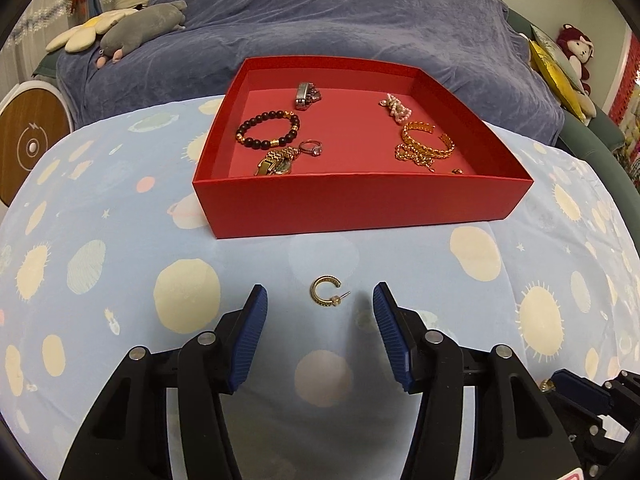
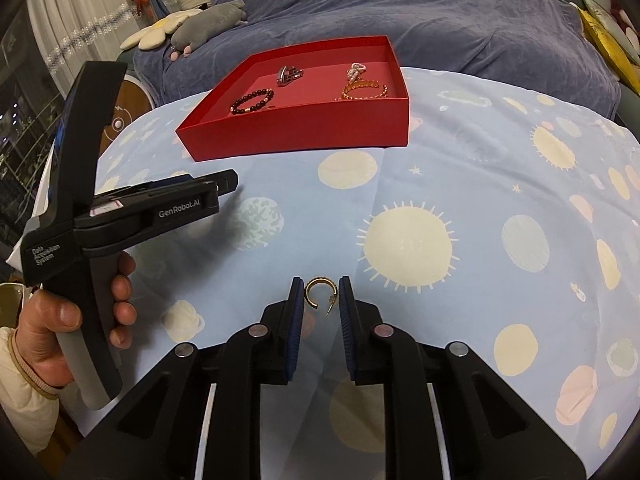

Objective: Organize jewelry
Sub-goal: 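Close each tool on a gold hoop earring on the sheet, then carry both hoop earrings over the red box and lower them inside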

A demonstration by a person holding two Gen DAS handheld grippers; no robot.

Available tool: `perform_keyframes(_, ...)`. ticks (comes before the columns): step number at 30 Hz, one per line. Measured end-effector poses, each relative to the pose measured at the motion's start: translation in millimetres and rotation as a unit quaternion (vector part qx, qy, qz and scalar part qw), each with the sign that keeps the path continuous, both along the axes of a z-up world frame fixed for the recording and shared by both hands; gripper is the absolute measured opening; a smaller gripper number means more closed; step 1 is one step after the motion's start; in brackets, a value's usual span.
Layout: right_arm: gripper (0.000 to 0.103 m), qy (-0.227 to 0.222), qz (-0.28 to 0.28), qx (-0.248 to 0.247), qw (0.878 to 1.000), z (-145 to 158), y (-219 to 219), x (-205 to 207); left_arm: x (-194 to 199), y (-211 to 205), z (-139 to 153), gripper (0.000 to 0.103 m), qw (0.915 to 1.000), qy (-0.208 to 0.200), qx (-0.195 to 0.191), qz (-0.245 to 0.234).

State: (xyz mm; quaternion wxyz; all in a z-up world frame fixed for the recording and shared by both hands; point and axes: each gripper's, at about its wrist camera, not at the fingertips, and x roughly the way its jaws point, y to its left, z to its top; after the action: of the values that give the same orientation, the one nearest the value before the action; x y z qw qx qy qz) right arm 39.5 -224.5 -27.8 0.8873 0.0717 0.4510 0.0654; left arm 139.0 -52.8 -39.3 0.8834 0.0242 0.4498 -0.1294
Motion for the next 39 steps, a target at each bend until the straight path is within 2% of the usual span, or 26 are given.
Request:
perform_keyframes(7,0.017,0.000,-0.009,0.009,1.000,1.7,-6.4,3.5,1.6,-0.7,-5.1,0.036,0.9995,-0.026,0.015,0.007)
perform_keyframes(8,0.017,-0.001,-0.010,0.009,1.000,2.0,-6.7,3.5,1.3,-1.5,-5.4,0.033,0.9994,-0.027,0.018,0.007)
perform_keyframes(9,0.017,-0.001,-0.010,0.010,1.000,2.3,-6.9,3.5,1.2,-1.9,-5.0,0.023,0.9994,-0.028,0.017,0.006)
perform_keyframes(10,0.017,-0.001,-0.010,0.010,1.000,2.7,-6.7,3.3,1.2,-2.4,-5.1,0.018,0.9994,-0.029,0.018,0.004)
perform_keyframes(11,0.017,-0.002,-0.010,0.010,1.000,2.7,-6.8,3.1,1.4,-2.4,-4.9,0.017,0.9994,-0.029,0.018,0.004)
perform_keyframes(16,0.017,-0.003,-0.012,0.012,1.000,4.3,-6.8,3.3,1.4,-1.6,-4.2,0.017,0.9996,-0.025,0.012,0.006)
perform_keyframes(20,0.017,-0.009,-0.013,0.016,1.000,9.6,-5.9,4.8,0.5,5.0,1.2,0.016,0.9998,-0.011,-0.014,0.010)
perform_keyframes(31,0.017,-0.030,-0.015,0.026,0.999,26.8,-2.4,12.9,-21.2,28.5,49.1,0.016,0.9978,-0.030,-0.059,0.011)
perform_keyframes(39,0.017,-0.034,-0.023,0.026,0.999,29.8,-3.7,16.9,-31.9,68.5,66.2,0.016,0.9957,-0.029,-0.079,0.039)
